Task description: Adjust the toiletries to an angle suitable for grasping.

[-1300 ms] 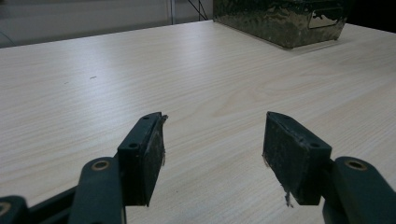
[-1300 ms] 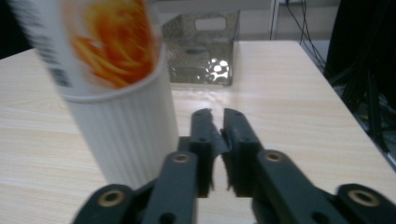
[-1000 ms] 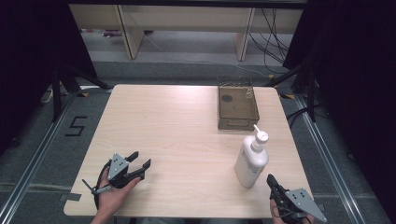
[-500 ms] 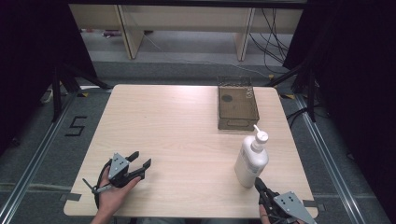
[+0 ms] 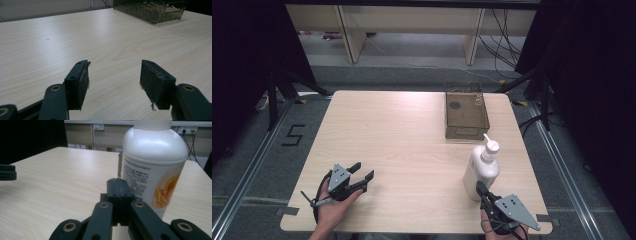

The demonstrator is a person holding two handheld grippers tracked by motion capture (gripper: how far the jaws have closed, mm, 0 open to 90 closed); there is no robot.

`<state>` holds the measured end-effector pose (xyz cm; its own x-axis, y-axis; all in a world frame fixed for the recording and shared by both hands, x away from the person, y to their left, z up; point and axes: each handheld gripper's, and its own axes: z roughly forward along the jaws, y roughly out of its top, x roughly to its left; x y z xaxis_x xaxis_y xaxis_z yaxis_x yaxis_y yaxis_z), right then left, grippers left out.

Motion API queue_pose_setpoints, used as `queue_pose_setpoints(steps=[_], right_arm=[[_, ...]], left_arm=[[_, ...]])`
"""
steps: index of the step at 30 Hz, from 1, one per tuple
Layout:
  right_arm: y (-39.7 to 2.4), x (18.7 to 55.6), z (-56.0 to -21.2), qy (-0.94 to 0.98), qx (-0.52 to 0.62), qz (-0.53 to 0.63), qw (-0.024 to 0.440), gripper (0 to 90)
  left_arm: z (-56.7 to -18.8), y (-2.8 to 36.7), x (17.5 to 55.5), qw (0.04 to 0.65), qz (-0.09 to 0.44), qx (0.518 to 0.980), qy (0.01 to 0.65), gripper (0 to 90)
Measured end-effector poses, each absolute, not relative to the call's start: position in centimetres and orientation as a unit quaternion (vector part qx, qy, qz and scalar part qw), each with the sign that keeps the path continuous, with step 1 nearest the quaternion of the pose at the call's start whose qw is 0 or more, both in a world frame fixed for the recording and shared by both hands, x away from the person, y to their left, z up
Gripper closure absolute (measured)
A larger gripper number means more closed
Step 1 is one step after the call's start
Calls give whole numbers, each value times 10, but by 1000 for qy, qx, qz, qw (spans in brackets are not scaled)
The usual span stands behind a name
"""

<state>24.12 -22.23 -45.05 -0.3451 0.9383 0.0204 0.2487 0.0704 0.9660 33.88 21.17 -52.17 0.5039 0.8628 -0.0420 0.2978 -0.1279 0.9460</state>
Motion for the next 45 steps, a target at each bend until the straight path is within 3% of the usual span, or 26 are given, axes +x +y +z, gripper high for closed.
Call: queue_pose_setpoints(steps=[18, 27, 45], right_arm=[[-226, 251, -451, 641, 476, 500, 335, 900], [-244, 260, -448, 631, 486, 482, 365, 900], [-258, 274, -448, 614, 512, 470, 373, 900]], left_arm=[[-522, 211, 339, 513, 275, 701, 411, 392], [-522, 211, 339, 513, 276, 702, 410, 392], [-522, 210, 339, 515, 276, 702, 407, 391]])
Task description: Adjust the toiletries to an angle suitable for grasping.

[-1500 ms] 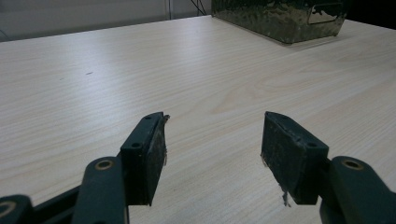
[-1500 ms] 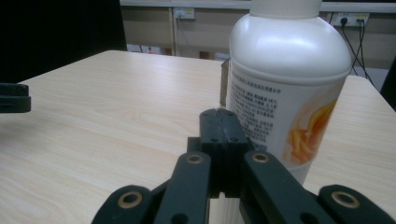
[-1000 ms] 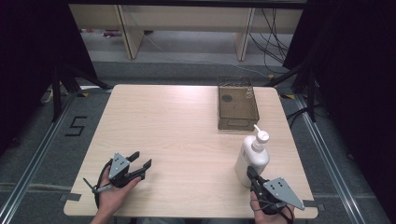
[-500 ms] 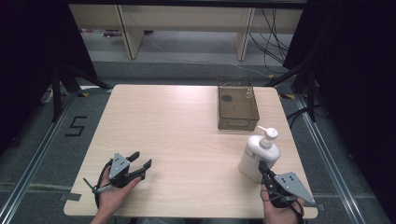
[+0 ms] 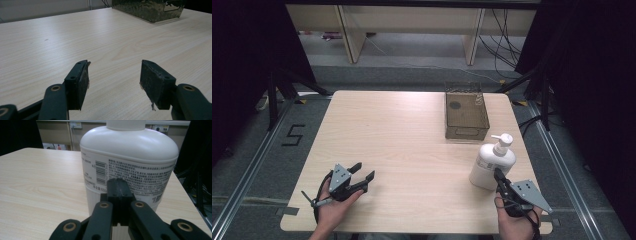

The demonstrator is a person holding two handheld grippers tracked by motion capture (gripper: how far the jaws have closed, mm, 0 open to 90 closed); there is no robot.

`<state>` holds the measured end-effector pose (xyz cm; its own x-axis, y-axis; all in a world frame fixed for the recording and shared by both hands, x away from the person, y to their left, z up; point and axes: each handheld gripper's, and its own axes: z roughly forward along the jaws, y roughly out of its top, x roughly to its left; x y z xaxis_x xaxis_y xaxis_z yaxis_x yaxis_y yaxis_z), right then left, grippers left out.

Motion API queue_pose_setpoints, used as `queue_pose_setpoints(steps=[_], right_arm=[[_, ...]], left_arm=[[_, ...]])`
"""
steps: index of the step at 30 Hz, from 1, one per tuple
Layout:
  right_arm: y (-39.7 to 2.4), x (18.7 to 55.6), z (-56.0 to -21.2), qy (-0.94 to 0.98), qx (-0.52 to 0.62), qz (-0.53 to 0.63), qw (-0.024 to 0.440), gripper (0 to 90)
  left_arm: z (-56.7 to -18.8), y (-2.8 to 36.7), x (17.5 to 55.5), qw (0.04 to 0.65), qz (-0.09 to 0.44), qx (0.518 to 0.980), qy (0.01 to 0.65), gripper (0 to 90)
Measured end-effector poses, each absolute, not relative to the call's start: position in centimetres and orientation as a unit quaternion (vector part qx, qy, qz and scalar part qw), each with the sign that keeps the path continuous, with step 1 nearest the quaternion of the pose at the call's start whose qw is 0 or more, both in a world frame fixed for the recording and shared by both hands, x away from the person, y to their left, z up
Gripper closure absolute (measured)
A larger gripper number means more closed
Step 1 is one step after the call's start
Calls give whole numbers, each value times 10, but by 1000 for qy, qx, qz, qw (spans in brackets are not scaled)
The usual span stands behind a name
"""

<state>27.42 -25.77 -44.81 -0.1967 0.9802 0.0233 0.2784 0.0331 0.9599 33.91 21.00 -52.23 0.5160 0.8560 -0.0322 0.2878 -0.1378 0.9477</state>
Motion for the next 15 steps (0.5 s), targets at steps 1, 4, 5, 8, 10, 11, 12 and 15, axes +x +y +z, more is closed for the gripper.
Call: queue_pose_setpoints(steps=[1, 4, 5, 8, 10, 11, 12, 15], right_arm=[[-259, 276, -448, 619, 503, 468, 381, 900], [-260, 276, -448, 617, 510, 466, 377, 900], [-261, 277, -449, 616, 506, 469, 379, 900], [-261, 278, -449, 617, 507, 465, 382, 900], [-260, 277, -450, 618, 511, 467, 372, 900], [-261, 277, -449, 620, 511, 462, 375, 900], [-261, 277, -449, 618, 510, 464, 378, 900], [-261, 275, -447, 615, 511, 464, 382, 900]], left_arm=[[-522, 210, 339, 514, 276, 703, 407, 392], [-522, 210, 339, 514, 275, 704, 407, 392], [-522, 210, 339, 514, 275, 704, 406, 392], [-522, 210, 339, 514, 275, 703, 407, 392], [-522, 210, 339, 514, 275, 704, 407, 391], [-522, 210, 339, 514, 275, 703, 407, 391], [-522, 210, 339, 514, 275, 703, 407, 391], [-522, 209, 339, 514, 274, 704, 407, 391]])
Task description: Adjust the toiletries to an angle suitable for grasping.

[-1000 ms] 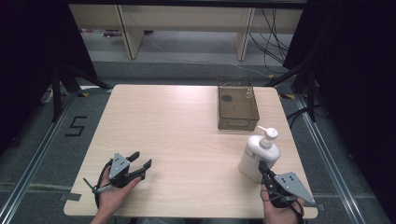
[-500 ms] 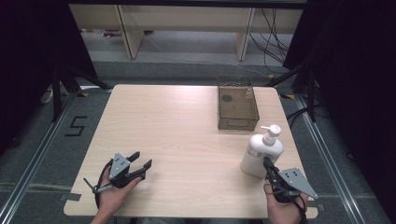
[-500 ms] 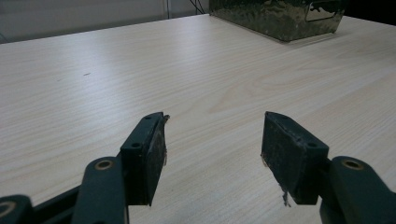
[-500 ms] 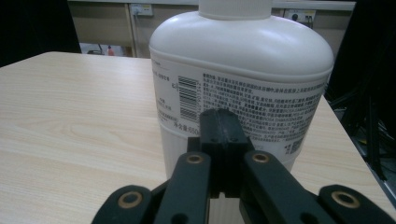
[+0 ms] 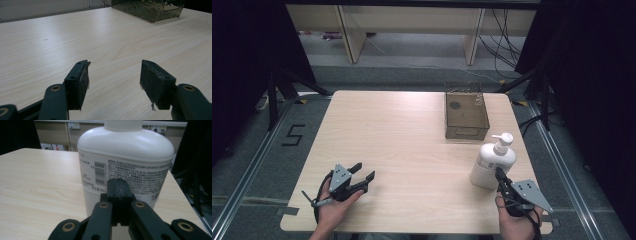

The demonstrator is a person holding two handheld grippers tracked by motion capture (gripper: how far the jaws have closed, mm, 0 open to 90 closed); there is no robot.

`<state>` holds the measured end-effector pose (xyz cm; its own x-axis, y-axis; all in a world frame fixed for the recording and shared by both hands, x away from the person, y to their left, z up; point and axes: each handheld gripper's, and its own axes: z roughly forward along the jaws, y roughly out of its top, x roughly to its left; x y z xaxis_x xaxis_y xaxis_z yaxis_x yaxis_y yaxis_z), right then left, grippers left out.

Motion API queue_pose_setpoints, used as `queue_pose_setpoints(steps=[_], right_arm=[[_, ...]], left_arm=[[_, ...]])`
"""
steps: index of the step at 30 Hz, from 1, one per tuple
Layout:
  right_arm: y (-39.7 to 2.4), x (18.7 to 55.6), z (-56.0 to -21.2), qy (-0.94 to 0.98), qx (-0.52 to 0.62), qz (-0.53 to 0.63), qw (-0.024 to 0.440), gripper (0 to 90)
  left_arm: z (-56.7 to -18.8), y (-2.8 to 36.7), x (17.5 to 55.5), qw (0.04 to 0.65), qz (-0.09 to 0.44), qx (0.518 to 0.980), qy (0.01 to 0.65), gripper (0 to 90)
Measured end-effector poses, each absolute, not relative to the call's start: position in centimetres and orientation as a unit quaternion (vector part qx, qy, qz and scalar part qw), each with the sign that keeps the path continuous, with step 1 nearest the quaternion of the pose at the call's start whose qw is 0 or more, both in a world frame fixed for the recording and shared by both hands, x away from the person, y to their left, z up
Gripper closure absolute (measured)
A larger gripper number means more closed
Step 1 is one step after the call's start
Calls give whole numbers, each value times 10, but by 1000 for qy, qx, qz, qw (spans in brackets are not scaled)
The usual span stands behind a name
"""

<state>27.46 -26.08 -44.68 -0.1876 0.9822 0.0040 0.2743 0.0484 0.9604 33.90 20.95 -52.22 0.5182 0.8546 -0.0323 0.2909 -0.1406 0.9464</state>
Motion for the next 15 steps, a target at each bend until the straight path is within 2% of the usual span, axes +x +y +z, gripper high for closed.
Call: queue_pose_setpoints(steps=[15], right_arm=[[-258, 260, -420, 568, 499, 503, 419, 513]], left_arm=[[-522, 209, 339, 509, 275, 705, 410, 393]])
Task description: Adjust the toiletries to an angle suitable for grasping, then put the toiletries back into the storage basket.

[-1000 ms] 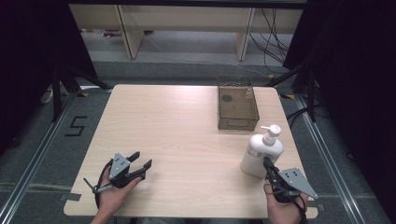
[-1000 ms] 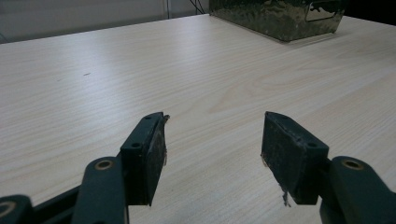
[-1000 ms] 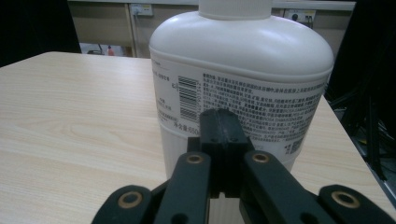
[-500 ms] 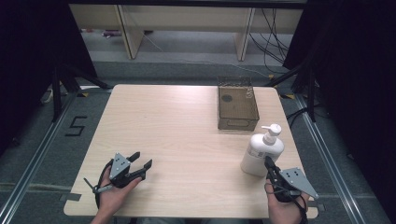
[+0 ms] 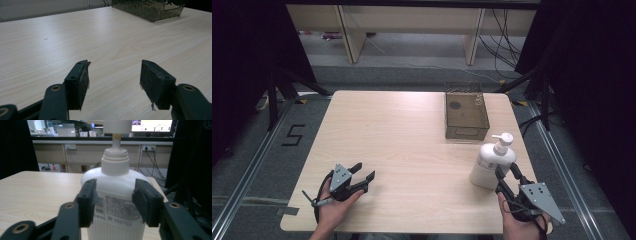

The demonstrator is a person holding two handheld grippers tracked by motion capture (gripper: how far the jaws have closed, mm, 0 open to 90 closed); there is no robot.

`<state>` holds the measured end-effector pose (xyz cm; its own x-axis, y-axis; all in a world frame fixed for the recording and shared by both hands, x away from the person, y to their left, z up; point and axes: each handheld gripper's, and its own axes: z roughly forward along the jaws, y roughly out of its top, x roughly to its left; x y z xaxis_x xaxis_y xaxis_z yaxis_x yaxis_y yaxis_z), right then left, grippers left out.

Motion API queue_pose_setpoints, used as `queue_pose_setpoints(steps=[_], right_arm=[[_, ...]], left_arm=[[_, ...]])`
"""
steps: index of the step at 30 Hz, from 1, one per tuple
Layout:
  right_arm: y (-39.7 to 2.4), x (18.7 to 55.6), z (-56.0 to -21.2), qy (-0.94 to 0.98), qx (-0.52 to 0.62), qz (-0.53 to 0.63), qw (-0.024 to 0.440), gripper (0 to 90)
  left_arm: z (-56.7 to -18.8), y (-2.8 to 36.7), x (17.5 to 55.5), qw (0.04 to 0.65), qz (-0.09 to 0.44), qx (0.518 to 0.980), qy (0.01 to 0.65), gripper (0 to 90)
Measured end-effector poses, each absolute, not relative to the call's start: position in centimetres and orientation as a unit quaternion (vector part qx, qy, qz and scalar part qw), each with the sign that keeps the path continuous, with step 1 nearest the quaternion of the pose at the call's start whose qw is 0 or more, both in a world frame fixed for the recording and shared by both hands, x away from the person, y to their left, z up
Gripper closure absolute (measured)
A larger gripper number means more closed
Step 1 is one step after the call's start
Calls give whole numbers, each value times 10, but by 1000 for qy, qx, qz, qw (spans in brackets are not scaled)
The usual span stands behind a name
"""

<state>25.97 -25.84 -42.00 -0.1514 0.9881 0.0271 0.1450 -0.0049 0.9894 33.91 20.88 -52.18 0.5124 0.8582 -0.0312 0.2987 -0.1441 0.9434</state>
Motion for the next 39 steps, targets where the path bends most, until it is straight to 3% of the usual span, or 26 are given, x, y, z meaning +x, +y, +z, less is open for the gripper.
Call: queue_pose_setpoints(steps=[5, 14, 25, 39], right_arm=[[-257, 262, -417, 558, 500, 501, 433, 430], [-257, 265, -416, 558, 504, 502, 427, 391], [-252, 266, -412, 556, 485, 509, 443, 388], [-255, 268, -411, 560, 496, 506, 430, 421]], left_arm=[[-522, 208, 339, 509, 276, 705, 409, 392], [-522, 208, 340, 511, 277, 703, 411, 391], [-522, 207, 339, 508, 275, 705, 411, 392], [-522, 209, 339, 511, 276, 704, 410, 391]])
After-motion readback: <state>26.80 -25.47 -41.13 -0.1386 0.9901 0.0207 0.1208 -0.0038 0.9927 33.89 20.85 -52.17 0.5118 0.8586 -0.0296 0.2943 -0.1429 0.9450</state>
